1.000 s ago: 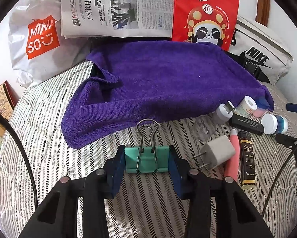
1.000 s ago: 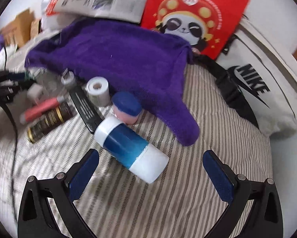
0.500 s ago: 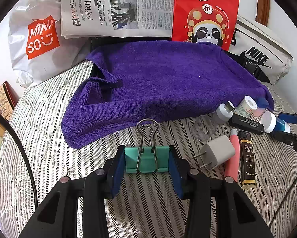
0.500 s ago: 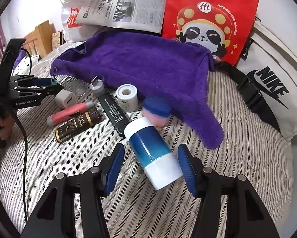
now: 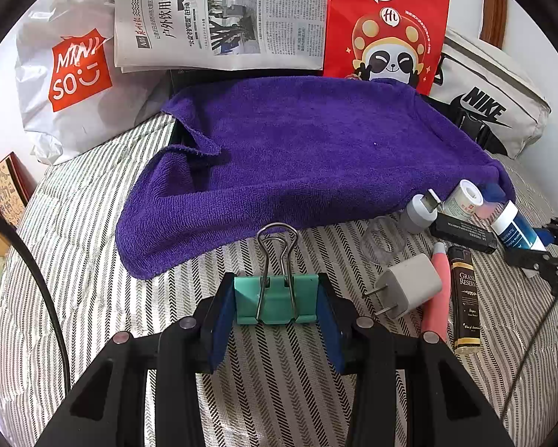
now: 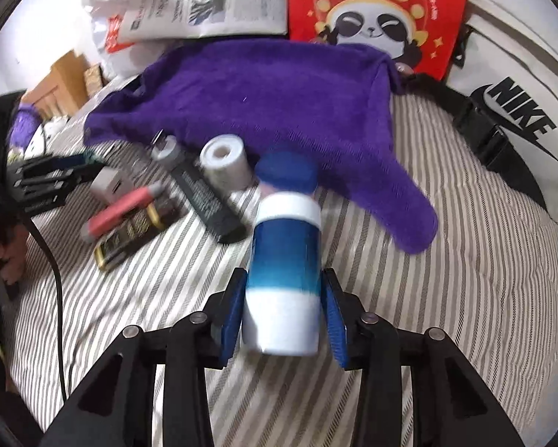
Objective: Organize rigid objects
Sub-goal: 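Carry the bottle onto the towel and open the right gripper while the left carries the clip, then lower the green clip onto the towel and open the left gripper, then grasp the clear plastic cup with the left gripper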
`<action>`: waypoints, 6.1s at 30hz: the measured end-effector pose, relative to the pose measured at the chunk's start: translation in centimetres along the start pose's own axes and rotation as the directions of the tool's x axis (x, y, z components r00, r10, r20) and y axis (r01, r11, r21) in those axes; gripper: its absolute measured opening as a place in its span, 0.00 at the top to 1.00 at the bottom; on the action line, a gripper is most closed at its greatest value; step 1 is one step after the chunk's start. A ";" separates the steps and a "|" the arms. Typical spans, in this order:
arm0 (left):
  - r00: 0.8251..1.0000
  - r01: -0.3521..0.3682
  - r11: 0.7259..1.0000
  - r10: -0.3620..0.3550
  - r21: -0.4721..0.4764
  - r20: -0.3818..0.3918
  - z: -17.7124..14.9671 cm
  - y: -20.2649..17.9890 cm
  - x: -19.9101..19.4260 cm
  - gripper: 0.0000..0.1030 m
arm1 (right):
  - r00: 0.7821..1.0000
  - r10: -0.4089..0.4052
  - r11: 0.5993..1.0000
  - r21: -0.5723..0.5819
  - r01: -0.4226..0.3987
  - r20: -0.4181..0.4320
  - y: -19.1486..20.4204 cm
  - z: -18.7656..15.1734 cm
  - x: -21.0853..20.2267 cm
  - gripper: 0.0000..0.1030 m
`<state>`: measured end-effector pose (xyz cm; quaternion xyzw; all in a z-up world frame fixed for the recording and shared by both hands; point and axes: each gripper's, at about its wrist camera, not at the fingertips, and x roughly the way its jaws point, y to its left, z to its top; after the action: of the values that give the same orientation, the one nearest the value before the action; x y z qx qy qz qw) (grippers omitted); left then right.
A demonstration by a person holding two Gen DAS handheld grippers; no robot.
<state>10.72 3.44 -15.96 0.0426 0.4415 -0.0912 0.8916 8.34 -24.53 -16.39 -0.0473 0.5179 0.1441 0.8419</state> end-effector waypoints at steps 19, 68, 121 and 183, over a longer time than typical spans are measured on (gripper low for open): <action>1.000 0.000 0.997 -0.001 -0.072 -0.023 -1.0 0.6 -1.6 0.62 | 0.999 0.038 0.986 0.163 -0.041 0.023 -0.7 -0.6 -3.8 0.65; 0.994 0.107 0.987 -0.108 -0.118 -0.001 11.8 3.8 2.5 0.62 | 0.995 -0.022 0.995 0.102 0.012 0.099 -3.3 15.2 2.0 0.65; 0.988 -0.072 0.997 0.067 -0.029 -0.141 17.9 -2.2 13.1 0.60 | 0.997 -0.076 0.992 0.105 0.075 -0.001 -3.8 10.2 -2.6 0.35; 0.984 -0.050 0.997 0.039 -0.060 -0.175 5.0 -4.7 1.0 0.75 | 0.999 -0.011 0.967 0.255 0.002 0.034 -3.2 0.1 -6.0 0.33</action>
<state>14.22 -2.10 -13.73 0.0316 0.5192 -0.0530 0.8524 6.79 -28.69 -11.25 0.0619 0.5170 0.0744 0.8505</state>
